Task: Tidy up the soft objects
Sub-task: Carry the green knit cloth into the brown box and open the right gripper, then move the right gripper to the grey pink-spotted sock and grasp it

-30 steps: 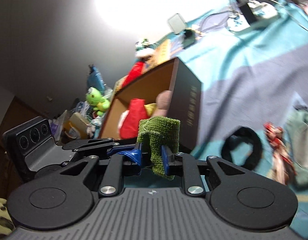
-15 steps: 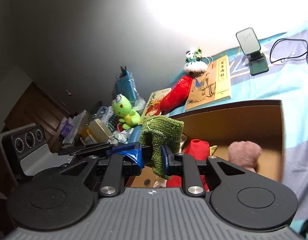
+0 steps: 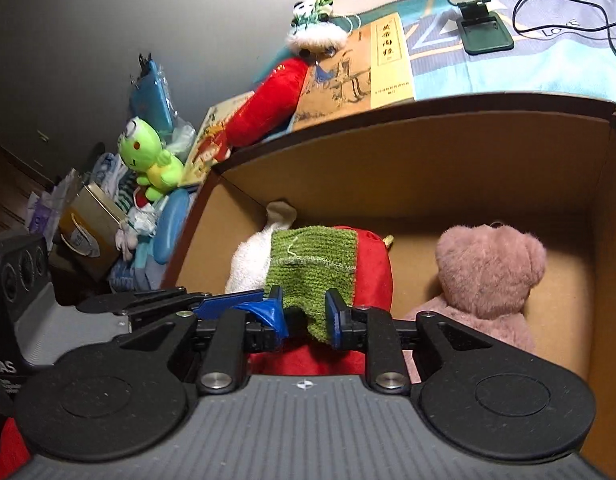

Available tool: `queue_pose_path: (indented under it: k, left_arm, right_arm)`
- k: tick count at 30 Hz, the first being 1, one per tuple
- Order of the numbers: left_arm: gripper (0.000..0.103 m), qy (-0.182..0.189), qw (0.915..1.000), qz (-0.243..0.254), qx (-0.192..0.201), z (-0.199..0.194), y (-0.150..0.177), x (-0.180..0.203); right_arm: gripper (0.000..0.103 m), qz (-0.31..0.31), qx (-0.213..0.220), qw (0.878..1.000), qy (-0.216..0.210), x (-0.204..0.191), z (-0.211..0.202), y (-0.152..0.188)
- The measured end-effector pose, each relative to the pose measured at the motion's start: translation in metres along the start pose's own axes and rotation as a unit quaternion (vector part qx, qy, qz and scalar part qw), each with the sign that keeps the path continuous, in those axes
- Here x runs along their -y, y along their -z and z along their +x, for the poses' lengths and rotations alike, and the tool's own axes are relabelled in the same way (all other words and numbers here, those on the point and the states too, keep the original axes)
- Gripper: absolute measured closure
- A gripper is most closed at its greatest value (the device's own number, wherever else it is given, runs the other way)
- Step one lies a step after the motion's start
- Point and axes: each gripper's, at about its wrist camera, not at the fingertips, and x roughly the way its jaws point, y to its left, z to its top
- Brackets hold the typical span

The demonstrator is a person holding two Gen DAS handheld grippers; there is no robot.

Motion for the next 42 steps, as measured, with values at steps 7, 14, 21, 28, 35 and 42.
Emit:
queue_pose_path:
  k: [7,14,21,28,35,42]
  left_arm:
    - [0.056,-0.002,0.9957,0.023,0.09,-0.073,0.004,0.032]
    - [0.052,0.056,0.9881,0.099,0.103,-0.097,0.019,0.109]
    - [0.052,0.154,0.9753,0.153,0.043,-0.053,0.042,0.202]
    - [0.052,0.24,0.9453,0.219,-0.036,0.003,0.066,0.311]
    - [0.05,0.276,0.922,0.258,-0.083,0.051,0.081,0.4]
    - [0.049,0.238,0.9203,0.288,-0.116,0.098,0.092,0.45]
  right_arm:
    - [0.096,-0.024,0.07,0.997,-0.023,-0.001,-0.062,0.01]
    - [0.095,-0.026,0.115,0.993,0.004,0.037,-0.132,0.045]
    - [0.094,0.002,0.136,0.988,0.079,0.106,-0.206,0.089]
    - [0.094,0.065,0.139,0.978,0.143,0.175,-0.273,0.124]
    - [0.094,0.119,0.118,0.967,0.193,0.24,-0.319,0.16]
    - [0.092,0.204,0.087,0.968,0.115,0.289,-0.322,0.181]
